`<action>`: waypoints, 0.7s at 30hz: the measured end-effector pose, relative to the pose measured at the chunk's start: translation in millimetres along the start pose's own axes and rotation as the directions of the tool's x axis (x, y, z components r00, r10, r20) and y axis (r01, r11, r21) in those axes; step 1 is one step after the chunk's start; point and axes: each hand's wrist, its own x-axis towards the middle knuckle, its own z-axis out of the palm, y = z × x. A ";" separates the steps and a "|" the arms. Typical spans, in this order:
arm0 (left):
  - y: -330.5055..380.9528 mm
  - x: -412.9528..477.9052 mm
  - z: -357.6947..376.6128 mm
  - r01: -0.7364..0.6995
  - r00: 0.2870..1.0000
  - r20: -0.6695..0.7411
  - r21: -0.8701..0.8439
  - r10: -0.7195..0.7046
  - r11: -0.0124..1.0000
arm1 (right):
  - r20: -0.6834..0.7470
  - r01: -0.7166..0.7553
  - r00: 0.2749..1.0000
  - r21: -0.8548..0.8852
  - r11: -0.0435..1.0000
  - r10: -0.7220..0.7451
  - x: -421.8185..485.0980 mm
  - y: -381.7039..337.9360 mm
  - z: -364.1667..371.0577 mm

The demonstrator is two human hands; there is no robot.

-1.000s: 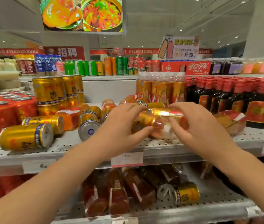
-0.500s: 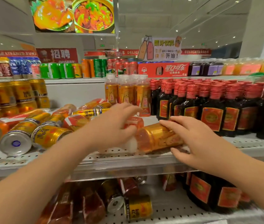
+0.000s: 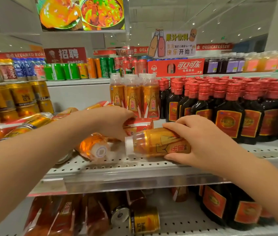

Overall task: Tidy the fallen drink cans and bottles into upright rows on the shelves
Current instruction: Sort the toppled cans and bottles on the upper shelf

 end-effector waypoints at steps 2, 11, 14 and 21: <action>-1.4 15.7 0.9 0.004 1.000 0.007 -0.034 -0.004 0.999 | -0.023 -0.022 1.000 -0.024 0.999 0.021 1.4 -6.1 -1.1; 7.0 94.1 -3.6 0.029 0.997 0.079 -0.112 -0.020 0.993 | -0.033 -0.111 0.993 -0.062 0.992 0.109 15.8 -23.0 8.1; 3.5 96.4 -2.4 0.022 0.998 0.064 -0.199 -0.009 0.980 | -0.036 -0.111 0.993 -0.077 0.991 0.109 26.7 -27.3 13.5; -49.5 22.0 -24.2 0.001 0.983 -0.163 -0.438 -0.081 0.899 | -0.040 -0.143 0.989 -0.056 0.988 0.141 51.7 -42.4 25.6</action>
